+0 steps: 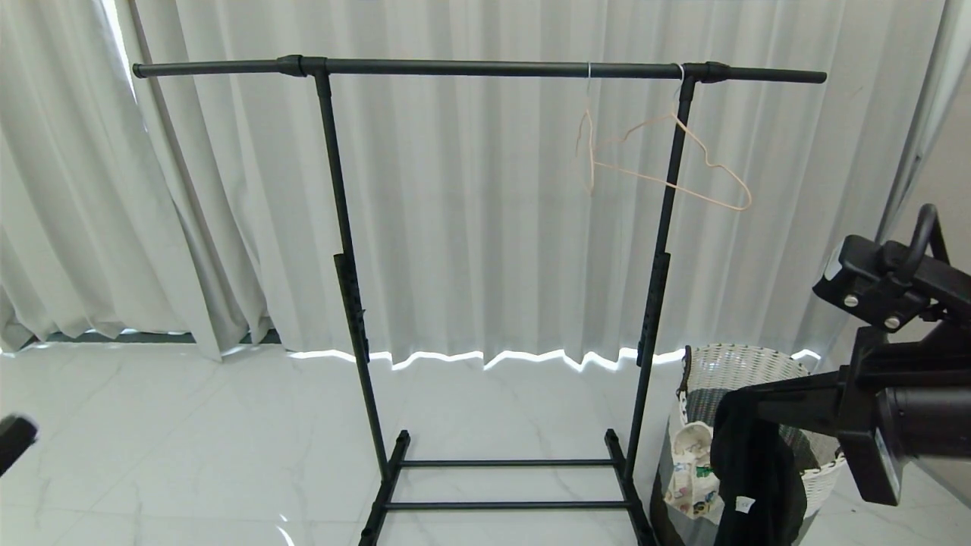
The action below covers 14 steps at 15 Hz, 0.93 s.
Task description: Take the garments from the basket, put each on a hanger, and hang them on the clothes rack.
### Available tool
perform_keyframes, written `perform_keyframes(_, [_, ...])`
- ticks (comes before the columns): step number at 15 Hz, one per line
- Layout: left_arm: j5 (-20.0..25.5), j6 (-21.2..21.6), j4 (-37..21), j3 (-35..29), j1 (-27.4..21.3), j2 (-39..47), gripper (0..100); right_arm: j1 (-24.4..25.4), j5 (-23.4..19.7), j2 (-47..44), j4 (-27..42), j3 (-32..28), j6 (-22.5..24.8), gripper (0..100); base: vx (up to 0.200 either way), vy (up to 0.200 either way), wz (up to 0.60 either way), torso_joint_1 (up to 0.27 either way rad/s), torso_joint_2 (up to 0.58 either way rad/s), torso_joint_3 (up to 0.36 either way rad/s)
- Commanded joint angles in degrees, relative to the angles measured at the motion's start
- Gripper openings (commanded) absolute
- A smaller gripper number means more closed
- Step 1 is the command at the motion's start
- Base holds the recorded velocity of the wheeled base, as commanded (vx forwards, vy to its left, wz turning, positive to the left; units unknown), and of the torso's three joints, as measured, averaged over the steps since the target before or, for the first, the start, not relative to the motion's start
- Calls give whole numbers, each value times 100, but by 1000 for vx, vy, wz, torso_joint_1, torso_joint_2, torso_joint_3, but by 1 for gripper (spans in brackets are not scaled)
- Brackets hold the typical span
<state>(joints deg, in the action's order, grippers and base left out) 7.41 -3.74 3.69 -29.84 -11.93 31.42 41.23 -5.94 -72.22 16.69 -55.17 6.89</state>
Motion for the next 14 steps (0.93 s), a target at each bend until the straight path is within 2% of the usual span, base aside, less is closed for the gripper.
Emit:
perform_keyframes(1, [59, -56, 562, -1410, -1417, 2879, 100, -1, 22, 6, -166, 7, 6, 0, 0, 0, 0, 0, 0, 0])
perform_keyframes(2, [32, -56, 668, -1401, -1549, 3134, 100, -1, 58, 6, -227, 7, 14, 0, 0, 0, 0, 0, 0, 0])
perform_keyframes(4, [-302, -83, 861, -1217, -2331, 4030, 100, -1, 295, -3, -447, 7, 6, 0, 0, 0, 0, 0, 0, 0])
perform_keyframes(7, [-442, -329, 1081, -997, -3289, 4777, 100, 8, 295, 6, -702, 7, 14, 0, 0, 0, 0, 0, 0, 0])
perform_keyframes(9, [-680, -593, 1731, -1006, -3895, 5340, 100, 17, 286, -3, -843, 16, 14, 0, 0, 0, 0, 0, 0, 0])
perform_keyframes(10, [-1189, -654, 2197, -997, -4317, 5823, 100, 43, 277, -20, -895, 16, 14, 0, 0, 0, 0, 0, 0, 0])
perform_keyframes(11, [-1576, -663, 2408, -997, -4581, 6166, 100, 105, 268, -47, -904, 16, 14, 0, 0, 0, 0, 0, 0, 0])
perform_keyframes(14, [-1655, -663, 2988, -1041, -4933, 6843, 100, 324, 260, -144, -931, 16, 6, 0, 0, 0, 0, 0, 0, 0])
